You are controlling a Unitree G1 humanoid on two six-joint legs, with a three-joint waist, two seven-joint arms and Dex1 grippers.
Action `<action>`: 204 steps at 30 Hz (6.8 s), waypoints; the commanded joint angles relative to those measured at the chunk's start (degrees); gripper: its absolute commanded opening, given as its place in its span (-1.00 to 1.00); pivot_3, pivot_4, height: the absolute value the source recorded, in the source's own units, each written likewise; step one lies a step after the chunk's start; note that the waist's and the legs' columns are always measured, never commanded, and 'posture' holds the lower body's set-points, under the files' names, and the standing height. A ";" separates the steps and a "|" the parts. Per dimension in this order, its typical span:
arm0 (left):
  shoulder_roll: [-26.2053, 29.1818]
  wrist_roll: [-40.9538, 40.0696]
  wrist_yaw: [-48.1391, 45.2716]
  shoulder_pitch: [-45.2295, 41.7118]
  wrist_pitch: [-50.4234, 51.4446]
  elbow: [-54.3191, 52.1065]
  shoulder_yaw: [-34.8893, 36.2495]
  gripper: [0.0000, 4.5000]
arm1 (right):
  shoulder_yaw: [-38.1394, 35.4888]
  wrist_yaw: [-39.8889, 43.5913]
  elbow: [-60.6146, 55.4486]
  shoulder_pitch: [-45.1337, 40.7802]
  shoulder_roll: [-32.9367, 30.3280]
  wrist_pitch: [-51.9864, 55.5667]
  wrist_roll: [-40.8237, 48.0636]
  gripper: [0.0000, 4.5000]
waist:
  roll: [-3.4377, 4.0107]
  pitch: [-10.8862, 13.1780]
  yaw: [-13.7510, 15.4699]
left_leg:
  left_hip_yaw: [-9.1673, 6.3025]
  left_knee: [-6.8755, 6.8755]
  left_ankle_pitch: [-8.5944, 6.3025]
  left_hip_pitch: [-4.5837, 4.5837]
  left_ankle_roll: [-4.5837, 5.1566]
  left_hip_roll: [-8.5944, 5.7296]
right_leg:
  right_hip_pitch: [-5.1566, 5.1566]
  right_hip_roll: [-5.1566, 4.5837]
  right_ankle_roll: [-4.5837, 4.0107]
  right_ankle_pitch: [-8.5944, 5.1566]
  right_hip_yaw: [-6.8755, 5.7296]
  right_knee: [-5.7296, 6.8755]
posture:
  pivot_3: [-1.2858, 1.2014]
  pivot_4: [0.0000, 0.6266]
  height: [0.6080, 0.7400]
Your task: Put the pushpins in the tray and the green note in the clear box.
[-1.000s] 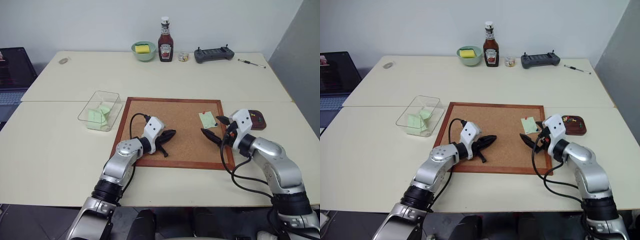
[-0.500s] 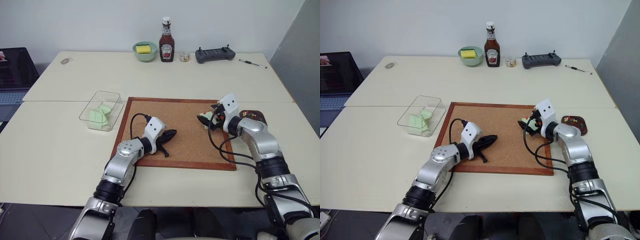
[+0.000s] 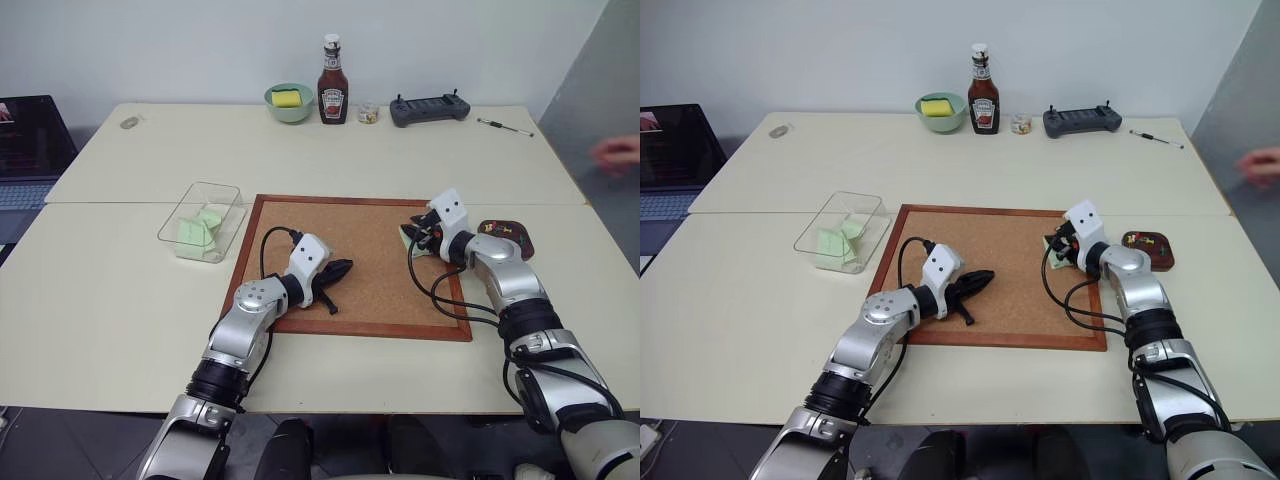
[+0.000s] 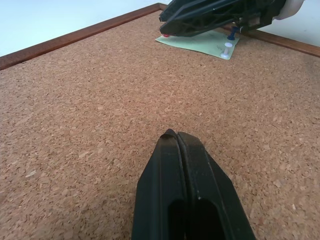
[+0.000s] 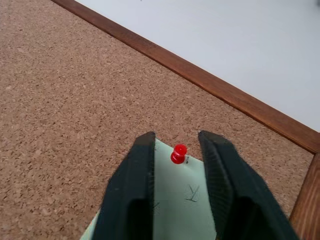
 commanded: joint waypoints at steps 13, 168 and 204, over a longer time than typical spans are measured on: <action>-0.43 1.28 -0.25 1.63 1.10 1.18 -1.77 -1.00 | -1.18 1.50 -3.62 -1.14 -0.29 -0.82 -0.30 -0.98 | 0.01 0.00 0.01 | 0.00 0.00 0.00 -0.01 0.00 0.00 | -0.01 0.00 0.00 0.00 0.00 0.00 | 0.03 -0.52 1.00; -0.63 4.86 -1.49 3.24 -0.36 3.07 -2.66 -1.00 | -10.89 8.21 -39.96 18.98 -15.32 20.45 13.41 -1.00 | 0.54 -0.33 0.05 | 0.04 -0.11 -0.01 0.02 0.01 0.00 | 0.13 -0.01 0.04 -0.02 0.01 -0.28 | 0.03 -0.52 1.00; -0.73 5.06 -1.36 3.18 -0.70 3.54 -2.76 -1.00 | -8.43 -7.55 -18.23 14.92 -20.61 2.62 -9.09 0.21 | 0.68 -0.41 0.07 | 0.11 -0.11 0.00 0.05 0.01 -0.01 | 0.15 -0.02 0.04 -0.02 0.07 -0.28 | 0.03 -0.52 1.00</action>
